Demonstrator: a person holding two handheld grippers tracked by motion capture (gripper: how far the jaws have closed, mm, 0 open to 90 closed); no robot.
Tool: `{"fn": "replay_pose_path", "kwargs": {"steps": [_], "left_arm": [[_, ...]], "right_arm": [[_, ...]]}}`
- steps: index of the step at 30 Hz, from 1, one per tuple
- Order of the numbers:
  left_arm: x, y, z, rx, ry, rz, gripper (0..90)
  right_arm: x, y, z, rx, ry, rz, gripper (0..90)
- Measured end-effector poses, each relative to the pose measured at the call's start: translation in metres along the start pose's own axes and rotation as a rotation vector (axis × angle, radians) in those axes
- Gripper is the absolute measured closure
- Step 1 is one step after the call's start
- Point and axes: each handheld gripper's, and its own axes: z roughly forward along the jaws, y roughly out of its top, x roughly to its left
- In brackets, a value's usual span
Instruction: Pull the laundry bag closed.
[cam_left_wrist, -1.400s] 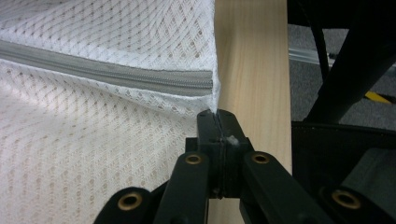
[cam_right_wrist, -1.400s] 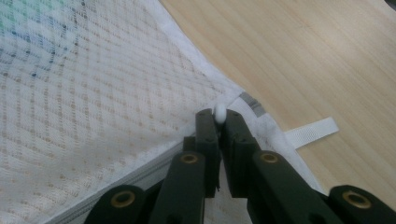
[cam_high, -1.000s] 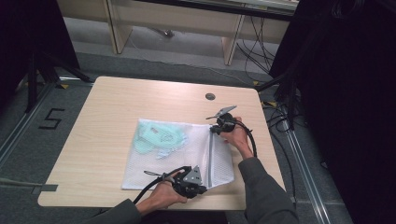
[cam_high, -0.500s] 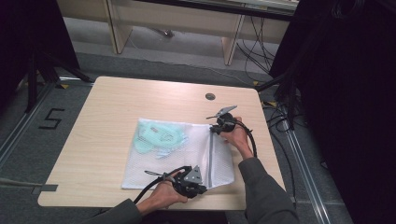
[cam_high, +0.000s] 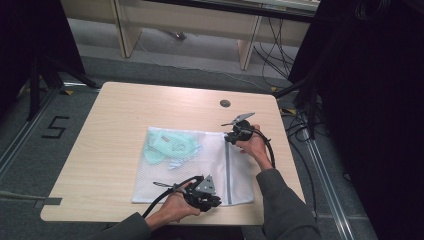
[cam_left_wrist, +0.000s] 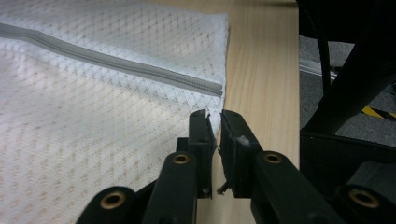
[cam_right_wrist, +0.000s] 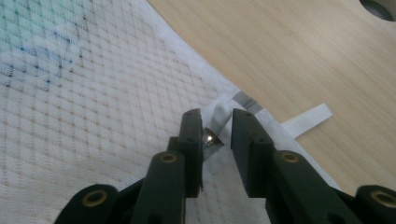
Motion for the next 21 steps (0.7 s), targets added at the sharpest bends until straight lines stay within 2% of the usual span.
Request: {"fn": "replay_pose_path", "kwargs": {"steps": [1,3,5,6,9,11,13,16,17,18,19,20,21], "left_arm": [[0.000,0.000,-0.002,-0.004,0.000,-0.006,77.9],[0.001,0.000,-0.004,-0.004,0.002,-0.007,75.9],[0.002,0.000,-0.010,-0.015,0.009,-0.023,70.3],[0.002,0.000,-0.012,-0.019,0.012,-0.027,69.1],[0.007,0.000,-0.025,-0.037,0.045,-0.036,63.1],[0.009,0.000,-0.027,-0.038,0.055,-0.034,60.1],[0.010,-0.002,-0.032,-0.042,0.061,-0.055,56.9],[0.014,-0.007,-0.038,-0.045,0.083,-0.061,55.5],[0.015,-0.008,-0.041,-0.047,0.091,-0.069,54.6],[0.016,-0.009,-0.043,-0.049,0.101,-0.074,53.4],[0.018,-0.009,-0.045,-0.054,0.105,-0.076,53.4],[0.019,-0.010,-0.049,-0.059,0.121,-0.076,53.1],[0.021,-0.010,-0.053,-0.062,0.131,-0.079,52.3]], "right_arm": [[0.000,0.001,-0.003,0.012,0.009,-0.007,68.9],[0.001,0.001,-0.003,-0.002,-0.003,0.000,67.7],[0.003,0.001,-0.007,-0.006,-0.002,0.009,63.8],[0.003,0.001,-0.010,-0.013,-0.004,-0.002,62.8],[0.003,0.000,-0.018,-0.041,-0.005,-0.013,59.9],[0.005,-0.001,-0.022,-0.037,0.000,-0.002,58.6],[0.006,-0.002,-0.024,-0.040,-0.001,-0.005,56.2],[0.007,-0.003,-0.027,-0.044,-0.012,-0.006,55.1],[0.009,-0.003,-0.029,-0.039,-0.010,0.008,54.3],[0.011,-0.003,-0.034,-0.016,0.003,0.002,52.8],[0.011,-0.003,-0.034,-0.016,0.003,0.002,52.8],[0.014,-0.005,-0.033,-0.041,-0.009,0.006,52.2],[0.017,-0.006,-0.036,-0.037,-0.010,-0.004,51.9]]}}
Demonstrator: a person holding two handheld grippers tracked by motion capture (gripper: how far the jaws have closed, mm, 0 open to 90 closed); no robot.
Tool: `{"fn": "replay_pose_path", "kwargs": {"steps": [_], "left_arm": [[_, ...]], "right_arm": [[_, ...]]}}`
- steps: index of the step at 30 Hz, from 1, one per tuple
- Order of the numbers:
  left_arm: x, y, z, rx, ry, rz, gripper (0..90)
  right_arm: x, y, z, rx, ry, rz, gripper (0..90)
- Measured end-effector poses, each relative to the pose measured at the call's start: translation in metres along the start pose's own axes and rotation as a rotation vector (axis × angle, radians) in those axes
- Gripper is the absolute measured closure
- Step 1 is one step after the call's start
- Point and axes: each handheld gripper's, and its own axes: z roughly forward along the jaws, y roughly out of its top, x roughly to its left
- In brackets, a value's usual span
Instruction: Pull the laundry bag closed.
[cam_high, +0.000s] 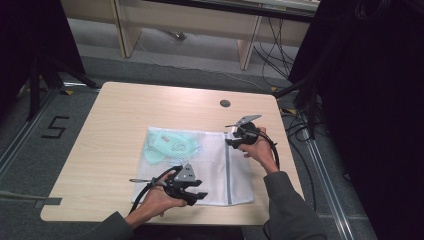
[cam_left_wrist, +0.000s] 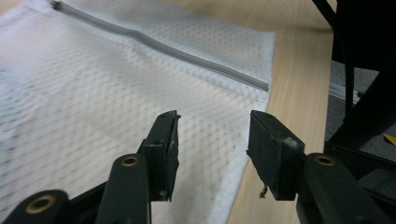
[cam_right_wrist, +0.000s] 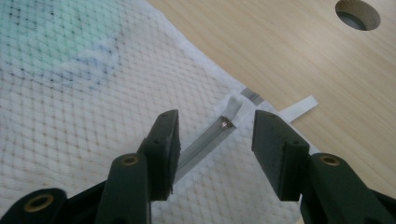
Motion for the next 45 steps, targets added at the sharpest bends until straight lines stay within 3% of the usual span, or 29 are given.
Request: {"fn": "replay_pose_path", "kwargs": {"steps": [3,4,5,6,8,9,14,18,21,22,23,25,26,29,30,31,32,34,35,38,39,40,45], "left_arm": [[0.004,0.001,-0.006,-0.013,0.016,-0.007,51.5],[0.005,0.001,-0.008,-0.017,0.016,-0.015,51.1],[0.007,0.001,-0.010,-0.016,0.026,-0.002,50.5],[0.007,0.000,-0.010,-0.009,0.028,-0.016,49.9],[0.010,0.000,-0.012,0.000,0.019,0.001,49.3],[0.009,0.000,-0.012,0.001,0.022,-0.016,48.7],[0.012,-0.002,-0.016,0.003,0.045,-0.016,45.7],[0.016,-0.004,-0.023,0.002,0.066,-0.030,42.7],[0.018,-0.007,-0.030,-0.002,0.091,-0.041,40.9],[0.021,-0.008,-0.035,-0.003,0.104,-0.040,40.9],[0.022,-0.009,-0.037,-0.014,0.109,-0.036,40.7],[0.022,-0.010,-0.040,-0.017,0.114,-0.051,40.4],[0.025,-0.010,-0.044,-0.007,0.120,-0.032,39.2],[0.026,-0.013,-0.050,-0.017,0.141,-0.064,37.9],[0.026,-0.015,-0.052,-0.017,0.143,-0.068,37.7],[0.027,-0.016,-0.055,-0.002,0.148,-0.062,37.2],[0.028,-0.016,-0.056,0.001,0.149,-0.049,36.8],[0.028,-0.018,-0.058,0.005,0.154,-0.062,35.5],[0.028,-0.019,-0.059,0.011,0.161,-0.042,35.2],[0.028,-0.021,-0.062,0.017,0.168,-0.059,34.1],[0.030,-0.021,-0.063,0.016,0.166,-0.036,34.0],[0.029,-0.022,-0.064,0.016,0.173,-0.063,33.8],[0.032,-0.025,-0.069,0.005,0.185,-0.078,32.1]], "right_arm": [[0.002,-0.001,-0.002,0.003,0.003,-0.006,51.7],[0.003,-0.001,-0.006,0.030,0.013,0.005,51.7],[0.006,-0.003,-0.004,0.001,0.009,0.012,51.5],[0.006,-0.004,-0.007,0.019,0.021,-0.005,51.1],[0.009,-0.006,-0.007,0.001,0.023,-0.024,50.5],[0.011,-0.007,-0.007,0.003,0.024,-0.026,50.3],[0.016,-0.011,-0.013,0.006,0.051,-0.021,48.9],[0.020,-0.016,-0.017,-0.018,0.047,-0.015,47.8],[0.021,-0.019,-0.020,-0.014,0.047,-0.014,46.9],[0.023,-0.019,-0.024,0.012,0.049,-0.016,46.2],[0.024,-0.021,-0.022,-0.014,0.036,-0.023,45.9],[0.025,-0.021,-0.024,-0.006,0.043,-0.017,45.6],[0.027,-0.021,-0.025,-0.012,0.041,-0.025,45.0],[0.030,-0.022,-0.028,0.010,0.048,-0.033,44.7],[0.031,-0.022,-0.027,-0.007,0.048,-0.032,44.6],[0.033,-0.022,-0.029,0.008,0.053,-0.041,44.3],[0.035,-0.024,-0.028,-0.018,0.048,-0.030,44.2],[0.038,-0.024,-0.031,0.004,0.058,-0.033,43.9],[0.039,-0.024,-0.031,-0.003,0.058,-0.037,43.6],[0.042,-0.027,-0.034,-0.010,0.065,-0.046,43.2],[0.043,-0.028,-0.034,-0.012,0.067,-0.045,43.0],[0.044,-0.029,-0.035,-0.014,0.063,-0.047,42.8],[0.049,-0.034,-0.042,0.000,0.086,-0.050,42.0]]}}
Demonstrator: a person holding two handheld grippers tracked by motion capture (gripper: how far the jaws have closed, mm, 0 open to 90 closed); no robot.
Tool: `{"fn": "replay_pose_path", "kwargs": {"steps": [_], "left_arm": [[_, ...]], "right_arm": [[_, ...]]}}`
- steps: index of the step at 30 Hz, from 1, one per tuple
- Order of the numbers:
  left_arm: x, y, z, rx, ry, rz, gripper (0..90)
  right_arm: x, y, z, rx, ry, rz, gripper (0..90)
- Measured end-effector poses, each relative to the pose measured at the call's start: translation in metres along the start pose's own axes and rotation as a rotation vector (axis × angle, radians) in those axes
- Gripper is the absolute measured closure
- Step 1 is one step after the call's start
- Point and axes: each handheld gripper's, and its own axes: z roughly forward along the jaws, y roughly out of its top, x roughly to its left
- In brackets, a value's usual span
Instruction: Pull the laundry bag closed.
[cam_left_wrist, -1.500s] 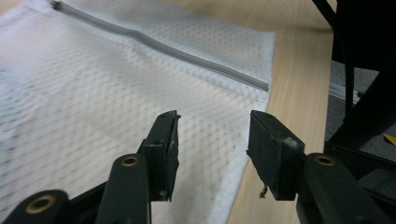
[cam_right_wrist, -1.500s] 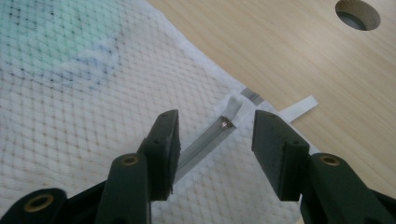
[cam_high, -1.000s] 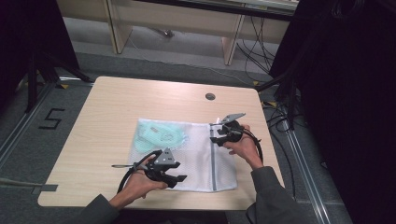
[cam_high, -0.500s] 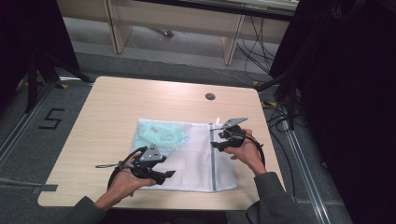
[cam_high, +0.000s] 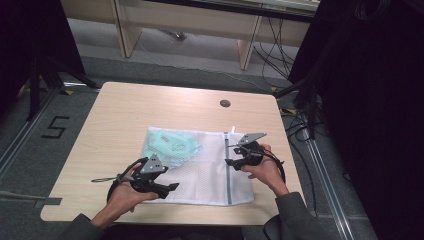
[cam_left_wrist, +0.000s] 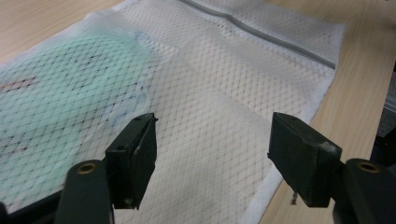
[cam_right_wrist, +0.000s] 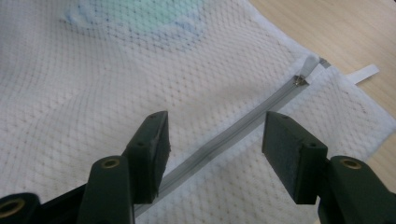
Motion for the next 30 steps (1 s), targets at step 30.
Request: {"fn": "replay_pose_path", "kwargs": {"steps": [30], "left_arm": [[0.010,-0.022,-0.027,0.000,0.052,-0.027,30.0]], "right_arm": [[0.030,-0.037,-0.016,-0.007,0.014,-0.023,35.6]]}}
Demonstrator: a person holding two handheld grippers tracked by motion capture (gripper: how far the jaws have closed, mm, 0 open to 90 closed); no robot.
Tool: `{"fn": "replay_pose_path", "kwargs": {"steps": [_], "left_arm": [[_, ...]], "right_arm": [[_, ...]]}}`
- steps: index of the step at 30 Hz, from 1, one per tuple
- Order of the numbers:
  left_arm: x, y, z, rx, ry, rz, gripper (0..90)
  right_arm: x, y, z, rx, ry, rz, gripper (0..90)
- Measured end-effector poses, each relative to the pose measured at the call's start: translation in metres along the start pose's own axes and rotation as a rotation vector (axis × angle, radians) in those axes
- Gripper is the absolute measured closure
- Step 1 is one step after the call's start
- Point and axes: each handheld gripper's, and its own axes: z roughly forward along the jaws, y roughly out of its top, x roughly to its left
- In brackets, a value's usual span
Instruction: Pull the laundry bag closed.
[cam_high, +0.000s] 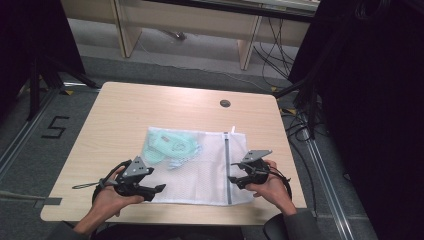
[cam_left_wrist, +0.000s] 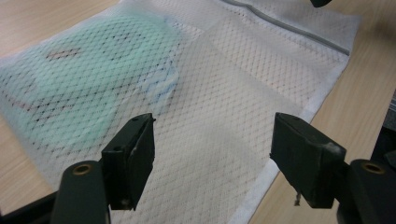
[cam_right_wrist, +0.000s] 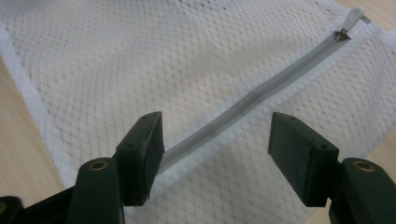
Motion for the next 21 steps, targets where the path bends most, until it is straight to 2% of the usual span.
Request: {"fn": "replay_pose_path", "kwargs": {"steps": [1,4,5,7,8,9,11,12,13,14,15,16,17,19,20,21], "left_arm": [[-0.001,-0.001,0.000,-0.010,-0.002,-0.007,29.8],[-0.001,-0.003,-0.001,-0.001,-0.006,-0.005,29.6],[-0.002,-0.004,-0.001,-0.007,-0.001,-0.006,29.4],[-0.003,-0.005,-0.002,-0.004,0.002,-0.004,29.2],[-0.003,-0.005,-0.003,0.003,0.003,0.014,29.0],[-0.004,-0.006,-0.003,0.005,0.001,0.002,28.8],[-0.005,-0.007,-0.005,0.002,-0.008,0.005,28.4],[-0.006,-0.008,-0.006,0.002,0.002,0.003,28.1],[-0.005,-0.008,-0.007,0.000,-0.002,0.017,28.1],[-0.006,-0.009,-0.008,0.001,-0.002,0.012,28.1],[-0.007,-0.010,-0.008,-0.002,-0.004,0.007,28.0],[-0.007,-0.010,-0.009,-0.003,0.003,0.011,27.7],[-0.007,-0.011,-0.010,0.006,0.012,0.016,27.6],[-0.009,-0.013,-0.008,0.003,0.009,0.002,27.4],[-0.009,-0.013,-0.007,0.006,0.011,-0.003,27.2],[-0.010,-0.013,-0.006,0.007,0.015,-0.002,26.9]], "right_arm": [[0.000,-0.001,0.000,0.010,0.003,-0.002,35.4],[0.004,-0.005,-0.001,0.033,-0.024,0.009,33.8],[0.003,-0.006,-0.001,0.032,-0.021,-0.017,33.9],[0.007,-0.008,-0.003,0.047,-0.025,0.008,33.8],[0.009,-0.010,-0.003,0.037,-0.018,0.024,33.6],[0.009,-0.011,-0.004,0.050,-0.020,0.018,32.8],[0.011,-0.015,-0.005,0.055,-0.018,0.017,32.0],[0.014,-0.018,-0.006,0.056,-0.019,0.019,31.2],[0.014,-0.018,-0.006,0.056,-0.019,0.019,31.2],[0.014,-0.019,-0.008,0.085,-0.010,0.007,31.1],[0.015,-0.022,-0.006,0.057,-0.017,0.017,30.8],[0.016,-0.023,-0.008,0.070,-0.017,0.009,30.4],[0.017,-0.024,-0.008,0.074,-0.014,0.023,30.2],[0.018,-0.026,-0.009,0.074,-0.015,0.014,29.9],[0.018,-0.026,-0.010,0.078,-0.017,0.021,29.9],[0.021,-0.027,-0.012,0.090,-0.004,0.053,29.5]]}}
